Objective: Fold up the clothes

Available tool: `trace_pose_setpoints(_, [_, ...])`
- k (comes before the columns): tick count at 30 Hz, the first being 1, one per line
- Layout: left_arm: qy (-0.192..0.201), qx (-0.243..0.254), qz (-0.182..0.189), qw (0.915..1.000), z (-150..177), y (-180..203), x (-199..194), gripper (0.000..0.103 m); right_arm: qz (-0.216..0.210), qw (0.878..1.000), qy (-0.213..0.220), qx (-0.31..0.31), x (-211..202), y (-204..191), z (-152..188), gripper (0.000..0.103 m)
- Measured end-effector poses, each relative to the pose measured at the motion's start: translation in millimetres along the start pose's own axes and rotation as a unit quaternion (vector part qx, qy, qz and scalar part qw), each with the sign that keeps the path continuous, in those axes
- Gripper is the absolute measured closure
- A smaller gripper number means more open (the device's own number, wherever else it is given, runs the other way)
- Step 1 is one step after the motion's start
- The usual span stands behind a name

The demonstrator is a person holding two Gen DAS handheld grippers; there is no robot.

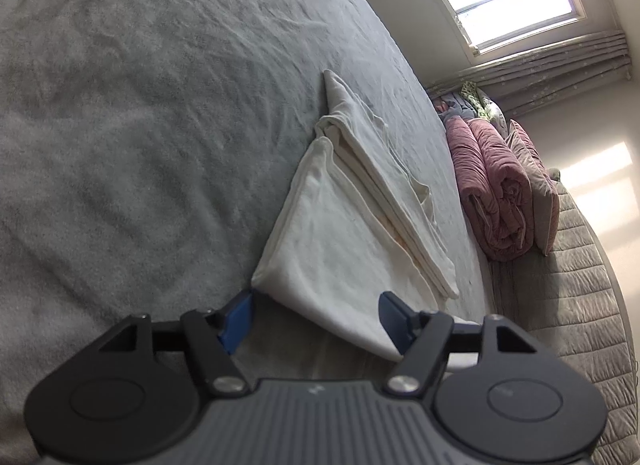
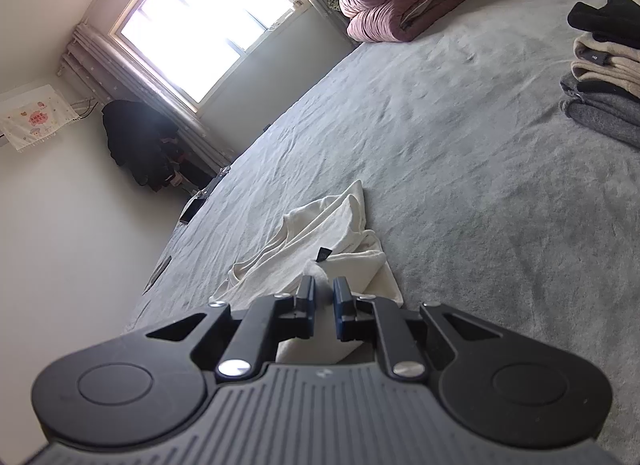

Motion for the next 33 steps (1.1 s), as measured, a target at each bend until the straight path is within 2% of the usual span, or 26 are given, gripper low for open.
trace_pose_setpoints(4, [0.009, 0.014, -0.013, 0.9998, 1, 12, 9, 0.033, -0.001, 1.0, -0.001, 0.005, 1, 1, 0, 0.09])
trace_pose_setpoints(11, [0.017, 0.022, -0.008, 0.9996, -2, 12, 15, 0.034, 0.0, 1.0, 0.0, 0.013, -2, 3, 0, 0.09])
trace_pose_setpoints(14, [0.024, 0.028, -0.017, 0.9992, -3, 10, 14, 0.044, 0.0, 1.0, 0.0, 0.014, -3, 3, 1, 0.09])
trace_pose_setpoints(16, [0.027, 0.026, -0.02, 0.9991, -4, 8, 14, 0.055, 0.0, 1.0, 0.0, 0.017, -4, 3, 2, 0.09])
trace_pose_setpoints(18, [0.028, 0.021, -0.02, 0.9992, -7, 5, 15, 0.059, 0.001, 1.0, -0.001, 0.021, -4, 5, 2, 0.09])
trace_pose_setpoints(27, [0.038, 0.025, -0.022, 0.9987, -10, 4, 18, 0.064, 0.011, 0.999, -0.003, 0.033, -6, 12, 6, 0.09])
trace_pose_setpoints(33, [0.044, 0.031, -0.033, 0.998, -10, 2, 16, 0.077, 0.03, 0.999, -0.013, 0.035, -8, 19, 18, 0.09])
Point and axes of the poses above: each gripper's, at about its wrist camera, not at the fingertips, and x roughly the way its jaws point, y to its right, z to its underside, the point moved 6 cm from there along x, roughly the way its jaws point, and after that the axes turned 5 degrees about -z, right-handed, at the moved point
